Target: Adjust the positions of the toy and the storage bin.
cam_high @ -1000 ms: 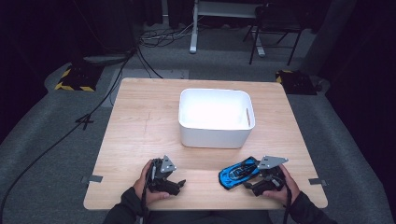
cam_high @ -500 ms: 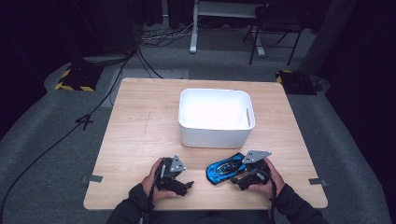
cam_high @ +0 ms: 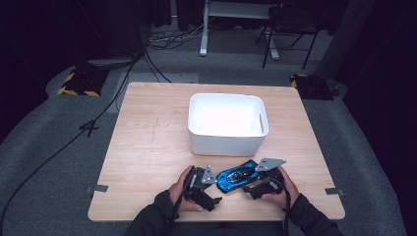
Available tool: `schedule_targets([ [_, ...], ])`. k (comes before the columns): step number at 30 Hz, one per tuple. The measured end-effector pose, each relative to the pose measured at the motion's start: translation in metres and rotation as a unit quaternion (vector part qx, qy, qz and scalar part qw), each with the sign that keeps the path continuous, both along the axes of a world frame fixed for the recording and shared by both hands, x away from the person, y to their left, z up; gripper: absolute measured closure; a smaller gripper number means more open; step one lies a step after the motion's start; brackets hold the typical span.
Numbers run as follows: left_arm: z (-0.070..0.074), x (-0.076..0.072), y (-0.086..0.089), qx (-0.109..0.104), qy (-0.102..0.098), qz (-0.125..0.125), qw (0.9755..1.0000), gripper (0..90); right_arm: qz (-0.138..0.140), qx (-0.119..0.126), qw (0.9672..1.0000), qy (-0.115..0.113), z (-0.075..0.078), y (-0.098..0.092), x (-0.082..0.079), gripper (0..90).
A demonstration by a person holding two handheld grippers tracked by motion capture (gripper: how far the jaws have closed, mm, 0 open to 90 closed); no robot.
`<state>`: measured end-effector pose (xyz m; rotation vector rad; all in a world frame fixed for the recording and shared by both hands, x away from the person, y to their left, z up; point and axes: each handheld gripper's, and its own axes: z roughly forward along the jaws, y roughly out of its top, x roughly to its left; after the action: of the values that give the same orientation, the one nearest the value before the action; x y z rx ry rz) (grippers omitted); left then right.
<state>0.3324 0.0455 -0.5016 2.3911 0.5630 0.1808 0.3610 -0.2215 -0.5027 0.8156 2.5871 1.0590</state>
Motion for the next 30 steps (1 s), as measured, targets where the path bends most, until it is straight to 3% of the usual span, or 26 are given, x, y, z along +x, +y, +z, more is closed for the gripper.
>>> schedule_targets([
  [6, 0.0, 0.006, -0.013, 0.0, 0.005, 0.003, 1.0, 0.5, 0.006, 0.002, 1.0, -0.005, 0.005, -0.012, -0.005, 17.5],
  [12, 0.001, 0.009, -0.023, 0.003, 0.01, 0.016, 0.9998, 0.4, 0.002, 0.025, 0.9996, -0.012, 0.013, -0.044, -0.009, 16.0],
  [13, 0.001, 0.011, -0.025, 0.004, 0.001, 0.01, 0.9999, 0.5, -0.001, 0.027, 0.9995, -0.015, 0.014, -0.05, -0.009, 16.1],
  [15, 0.001, 0.011, -0.029, 0.001, -0.005, 0.005, 1.0, 0.5, -0.016, 0.028, 0.9992, -0.024, 0.015, -0.063, -0.009, 16.1],
  [20, 0.001, 0.013, -0.036, 0.003, 0.002, -0.002, 1.0, 0.5, -0.037, 0.045, 0.9982, -0.011, 0.016, -0.088, -0.002, 16.1],
  [26, 0.001, 0.018, -0.042, 0.002, 0.004, -0.01, 0.9999, 0.6, -0.074, 0.017, 0.9965, -0.034, 0.011, -0.1, 0.006, 16.1],
  [30, 0.001, 0.02, -0.045, 0.001, 0.007, -0.013, 0.9999, 0.6, -0.095, 0.017, 0.9947, -0.035, 0.008, -0.105, 0.012, 16.1],
])
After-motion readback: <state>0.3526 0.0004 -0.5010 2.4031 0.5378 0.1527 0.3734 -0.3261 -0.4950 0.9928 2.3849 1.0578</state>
